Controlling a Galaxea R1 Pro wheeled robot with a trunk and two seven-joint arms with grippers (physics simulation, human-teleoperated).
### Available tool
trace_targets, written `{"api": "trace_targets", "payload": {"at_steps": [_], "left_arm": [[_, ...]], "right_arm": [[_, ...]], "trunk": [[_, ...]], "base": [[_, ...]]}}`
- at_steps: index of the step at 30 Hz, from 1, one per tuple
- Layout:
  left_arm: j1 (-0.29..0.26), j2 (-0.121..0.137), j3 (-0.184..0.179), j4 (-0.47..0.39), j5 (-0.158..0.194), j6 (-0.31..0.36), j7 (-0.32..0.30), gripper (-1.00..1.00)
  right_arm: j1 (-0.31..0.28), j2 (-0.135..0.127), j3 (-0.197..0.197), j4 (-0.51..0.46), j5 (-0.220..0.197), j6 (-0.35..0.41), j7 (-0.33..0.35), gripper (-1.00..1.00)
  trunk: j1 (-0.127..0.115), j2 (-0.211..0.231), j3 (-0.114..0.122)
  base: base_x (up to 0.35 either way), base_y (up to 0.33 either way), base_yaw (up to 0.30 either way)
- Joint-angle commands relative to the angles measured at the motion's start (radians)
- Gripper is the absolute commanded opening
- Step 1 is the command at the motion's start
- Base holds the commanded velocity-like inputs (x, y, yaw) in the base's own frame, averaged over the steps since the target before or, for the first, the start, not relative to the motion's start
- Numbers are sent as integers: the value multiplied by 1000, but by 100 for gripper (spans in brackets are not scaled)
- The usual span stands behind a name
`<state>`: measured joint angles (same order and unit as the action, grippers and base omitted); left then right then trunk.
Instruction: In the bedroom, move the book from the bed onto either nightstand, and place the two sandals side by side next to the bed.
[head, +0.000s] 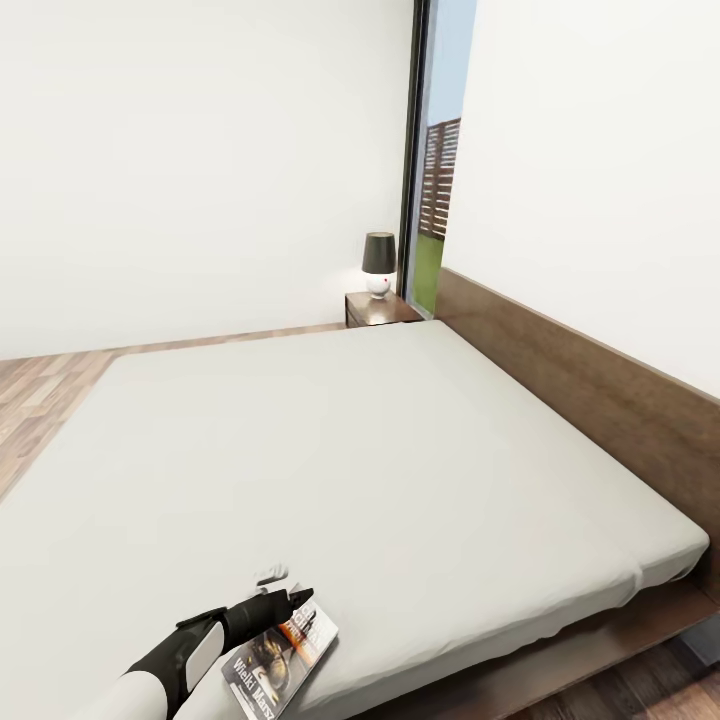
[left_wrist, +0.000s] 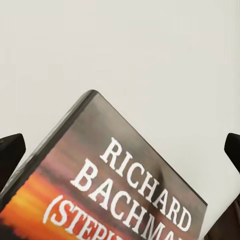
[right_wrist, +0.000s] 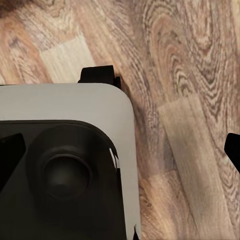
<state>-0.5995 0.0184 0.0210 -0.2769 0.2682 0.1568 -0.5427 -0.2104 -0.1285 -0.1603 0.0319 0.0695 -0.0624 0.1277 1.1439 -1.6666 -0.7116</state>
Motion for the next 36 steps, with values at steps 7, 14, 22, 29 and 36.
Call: {"api": "trace_targets", "payload": {"at_steps": [7, 14, 22, 29, 36], "left_arm": [[0, 0, 2, -2, 8, 10, -3, 100], [0, 0, 2, -2, 8, 10, -3, 100], [0, 0, 2, -2, 8, 10, -3, 100], [0, 0, 2, -2, 8, 10, -3, 100], [0, 0, 2, -2, 8, 10, -3, 100]], "right_arm": [[-1, 0, -7, 3, 7, -7, 3, 100], [-1, 0, -6, 3, 8, -7, 2, 100], [-1, 0, 7, 3, 10, -7, 1, 100], [-1, 2, 11, 3, 14, -7, 1, 100], [-1, 1, 13, 3, 15, -7, 1, 100]], "trunk": [[0, 0, -1], [0, 0, -1], [0, 0, -1], [0, 0, -1], [0, 0, -1]], "base": [[0, 0, 0], [0, 0, 0], [0, 0, 0], [0, 0, 0], [0, 0, 0]]}}
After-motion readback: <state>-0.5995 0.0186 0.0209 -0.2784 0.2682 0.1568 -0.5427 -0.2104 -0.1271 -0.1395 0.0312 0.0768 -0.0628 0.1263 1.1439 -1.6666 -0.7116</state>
